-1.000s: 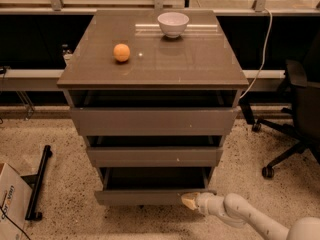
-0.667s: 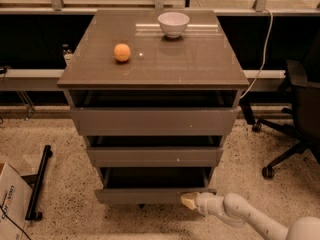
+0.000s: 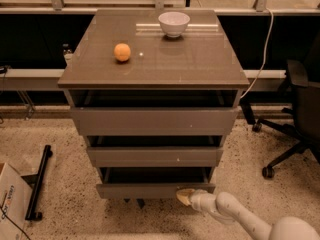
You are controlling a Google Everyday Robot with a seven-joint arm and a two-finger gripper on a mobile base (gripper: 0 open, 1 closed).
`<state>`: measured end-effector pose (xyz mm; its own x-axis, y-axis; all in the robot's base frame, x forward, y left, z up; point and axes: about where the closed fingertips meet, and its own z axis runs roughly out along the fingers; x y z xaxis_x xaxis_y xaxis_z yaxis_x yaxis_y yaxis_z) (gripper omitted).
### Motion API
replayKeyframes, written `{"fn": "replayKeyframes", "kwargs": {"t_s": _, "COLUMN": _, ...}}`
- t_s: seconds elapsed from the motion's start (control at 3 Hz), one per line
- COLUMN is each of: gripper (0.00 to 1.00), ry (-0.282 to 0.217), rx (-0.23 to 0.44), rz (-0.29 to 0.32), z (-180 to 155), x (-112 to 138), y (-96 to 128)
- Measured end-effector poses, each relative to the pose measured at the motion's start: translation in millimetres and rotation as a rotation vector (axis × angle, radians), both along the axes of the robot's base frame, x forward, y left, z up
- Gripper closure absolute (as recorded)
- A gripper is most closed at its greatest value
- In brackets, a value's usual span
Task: Close bottom drawer
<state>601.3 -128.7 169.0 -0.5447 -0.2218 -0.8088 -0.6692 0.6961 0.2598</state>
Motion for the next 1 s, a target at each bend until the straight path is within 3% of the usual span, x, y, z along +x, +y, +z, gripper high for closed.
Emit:
{"fn": "replayKeyframes", "kwargs": {"t_s": 0.33, "gripper": 1.0, "ry": -0.032, "rx": -0.011, "rz": -0.023, "z": -11, "x": 25, "y": 0}}
{"fn": "replayKeyframes", "kwargs": {"t_s": 0.67, "gripper": 0.82, "ry": -0.074, "rx": -0.023, "rz": -0.049, "z": -10, "x": 42, "y": -1}}
{"fn": "replayKeyframes", "kwargs": {"t_s": 1.0, "gripper": 0.51, "ry": -0.078, "rx": -0.022, "rz": -0.049, "z": -10, "x": 44, "y": 1}}
